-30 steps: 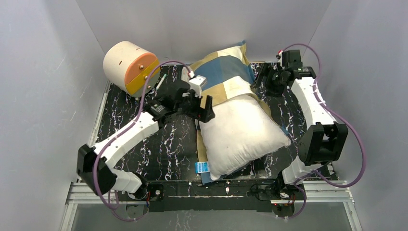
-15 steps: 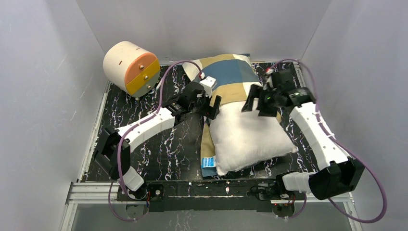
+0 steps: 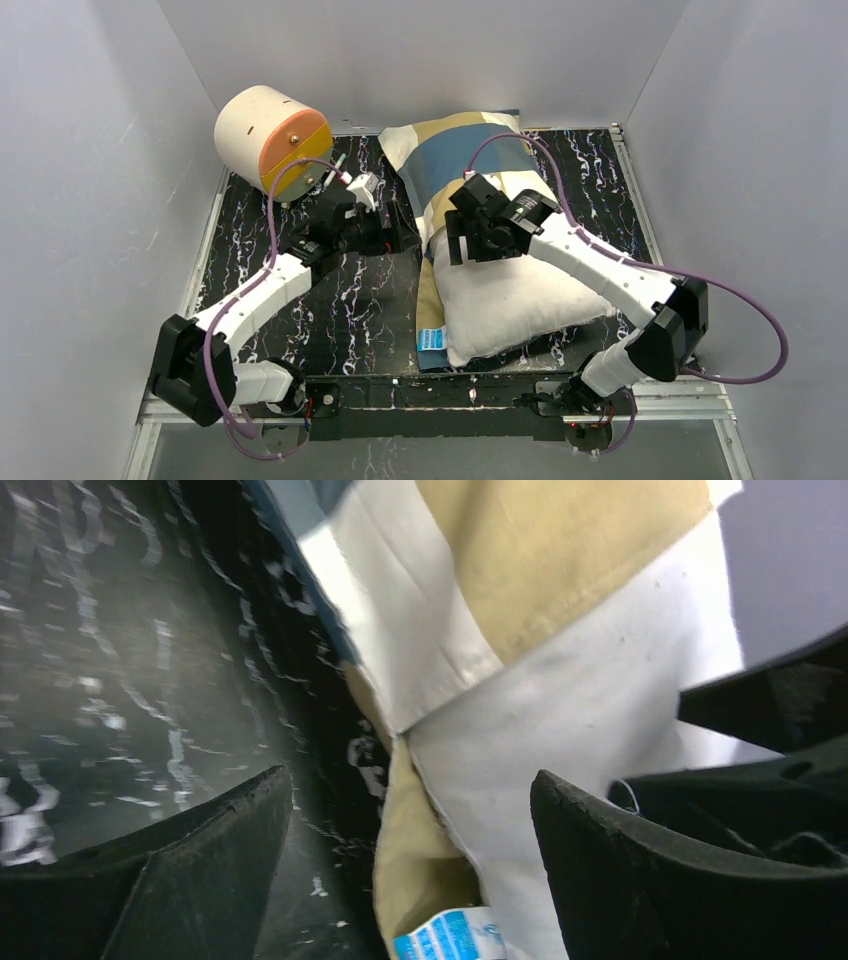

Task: Put the pillow into the pillowcase
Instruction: Stuff the pillow into the pillowcase.

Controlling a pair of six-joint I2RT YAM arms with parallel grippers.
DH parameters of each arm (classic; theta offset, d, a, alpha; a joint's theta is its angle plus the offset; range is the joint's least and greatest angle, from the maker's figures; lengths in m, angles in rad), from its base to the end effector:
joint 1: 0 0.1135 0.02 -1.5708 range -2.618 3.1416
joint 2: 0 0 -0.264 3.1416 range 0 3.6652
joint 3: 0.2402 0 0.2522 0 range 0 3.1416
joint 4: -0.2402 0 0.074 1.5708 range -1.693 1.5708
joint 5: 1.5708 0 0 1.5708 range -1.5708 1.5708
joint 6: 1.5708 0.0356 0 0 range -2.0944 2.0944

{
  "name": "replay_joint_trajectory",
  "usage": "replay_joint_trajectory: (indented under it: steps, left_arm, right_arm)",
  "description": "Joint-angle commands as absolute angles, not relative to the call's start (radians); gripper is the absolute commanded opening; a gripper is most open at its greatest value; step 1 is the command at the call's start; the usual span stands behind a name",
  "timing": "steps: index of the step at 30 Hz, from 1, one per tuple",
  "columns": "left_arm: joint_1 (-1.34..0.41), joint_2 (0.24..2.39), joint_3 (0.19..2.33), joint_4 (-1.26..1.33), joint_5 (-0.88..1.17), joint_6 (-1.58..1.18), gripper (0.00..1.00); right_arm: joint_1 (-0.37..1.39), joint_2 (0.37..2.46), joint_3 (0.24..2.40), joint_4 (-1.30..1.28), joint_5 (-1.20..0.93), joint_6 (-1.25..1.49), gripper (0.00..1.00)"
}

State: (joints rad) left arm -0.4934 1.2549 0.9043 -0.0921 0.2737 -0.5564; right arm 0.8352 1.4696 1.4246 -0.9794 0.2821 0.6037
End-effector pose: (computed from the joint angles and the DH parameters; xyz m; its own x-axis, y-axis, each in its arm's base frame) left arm 0.2478 -0.1442 0.2903 -0.6748 -0.2144 -0.7062 0.3706 0.7290 -0.5755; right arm 0.2066 0.2135 0.3326 -0.8212 -0.0947 -0.5628 -0.1809 0.9785 0.0992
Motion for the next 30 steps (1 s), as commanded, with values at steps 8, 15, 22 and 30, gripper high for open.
replay_joint_trajectory:
  steps: [8,15,22,30]
  left_arm:
    - [-0.528,1.400,0.634,0.370,0.448,-0.787,0.88]
    - [-0.613,1.507,0.617,0.520,0.471,-0.847,0.47]
    - [-0.623,1.373,0.786,0.104,0.451,-0.744,0.00]
    - [-0.691,1.157,0.688,-0.101,0.373,-0.720,0.00]
  right_arm:
    - [0.850,1.593,1.419,-0.861,0.502,0.605,0.66]
    - [0.804,1.595,1.421,-0.727,0.476,0.592,0.06]
    - [0.733,1.560,1.386,-0.400,0.478,0.621,0.01]
    - [0.689,1.623,1.441,-0.240,0.725,0.679,0.01]
